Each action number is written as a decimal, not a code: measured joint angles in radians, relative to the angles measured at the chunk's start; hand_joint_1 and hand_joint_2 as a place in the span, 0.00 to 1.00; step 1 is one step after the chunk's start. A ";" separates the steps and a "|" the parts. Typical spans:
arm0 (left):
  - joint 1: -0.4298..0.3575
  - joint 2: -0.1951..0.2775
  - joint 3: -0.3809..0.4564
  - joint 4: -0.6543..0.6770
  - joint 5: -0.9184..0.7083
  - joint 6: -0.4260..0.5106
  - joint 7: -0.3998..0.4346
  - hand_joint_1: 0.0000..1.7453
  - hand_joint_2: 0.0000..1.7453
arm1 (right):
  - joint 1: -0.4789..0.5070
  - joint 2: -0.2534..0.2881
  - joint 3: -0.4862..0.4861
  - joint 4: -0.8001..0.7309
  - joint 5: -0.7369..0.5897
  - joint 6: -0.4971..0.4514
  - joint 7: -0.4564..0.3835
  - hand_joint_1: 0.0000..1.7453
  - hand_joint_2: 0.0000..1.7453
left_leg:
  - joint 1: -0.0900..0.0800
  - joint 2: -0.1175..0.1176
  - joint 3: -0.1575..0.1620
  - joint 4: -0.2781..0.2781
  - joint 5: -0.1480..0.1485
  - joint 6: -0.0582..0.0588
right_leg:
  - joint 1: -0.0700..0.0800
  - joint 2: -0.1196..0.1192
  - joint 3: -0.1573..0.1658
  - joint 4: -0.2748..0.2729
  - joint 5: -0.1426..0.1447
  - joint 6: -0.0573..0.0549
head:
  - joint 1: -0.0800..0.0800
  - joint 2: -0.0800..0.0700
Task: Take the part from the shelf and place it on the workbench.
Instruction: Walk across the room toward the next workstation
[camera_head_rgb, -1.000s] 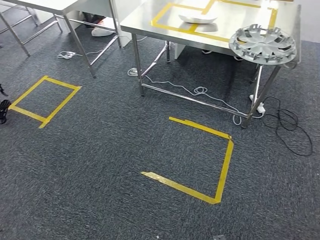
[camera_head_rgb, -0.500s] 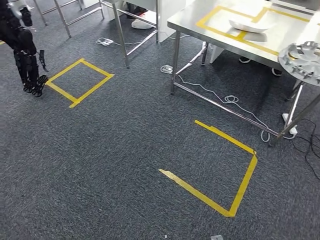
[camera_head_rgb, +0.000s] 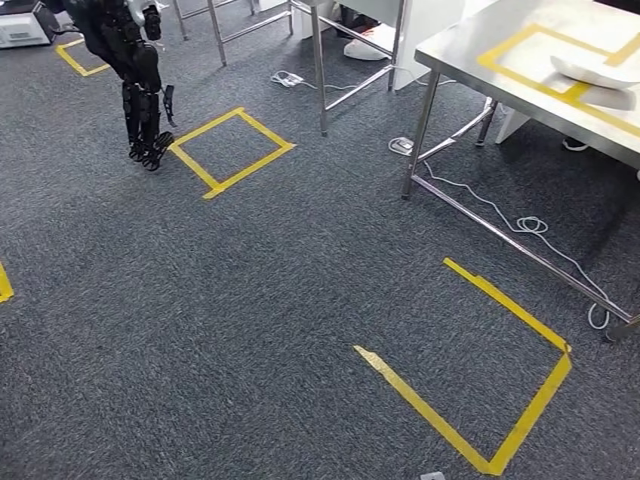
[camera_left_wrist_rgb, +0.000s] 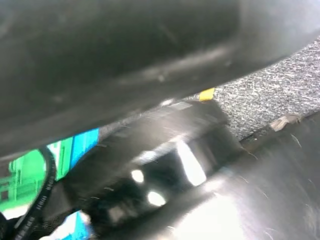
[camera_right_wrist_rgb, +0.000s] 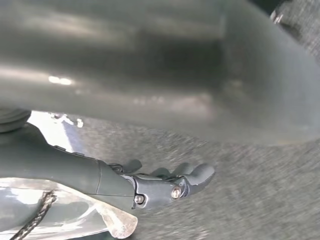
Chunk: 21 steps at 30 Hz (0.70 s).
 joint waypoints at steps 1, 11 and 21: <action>-0.001 0.000 0.000 0.000 0.000 0.001 0.000 0.00 0.00 | 0.001 0.001 0.000 0.000 0.001 0.006 -0.001 0.00 0.00 | 0.001 0.026 -0.032 0.065 -0.034 -0.005 | 0.001 -0.018 0.001 0.000 -0.002 -0.002 | -0.002 0.000; 0.001 0.004 0.000 0.000 0.009 0.002 -0.006 0.00 0.00 | -0.002 0.006 0.005 0.001 0.030 0.030 -0.005 0.00 0.00 | 0.002 0.121 0.050 -0.086 0.046 0.003 | 0.011 -0.150 0.024 0.002 -0.031 0.022 | 0.000 0.000; 0.002 0.007 0.004 0.000 0.048 -0.002 -0.022 0.00 0.00 | 0.003 0.006 0.030 0.001 0.075 0.029 0.019 0.00 0.00 | 0.000 -0.008 0.054 -0.093 0.054 0.037 | 0.002 -0.027 -0.110 0.245 -0.104 0.033 | 0.009 0.000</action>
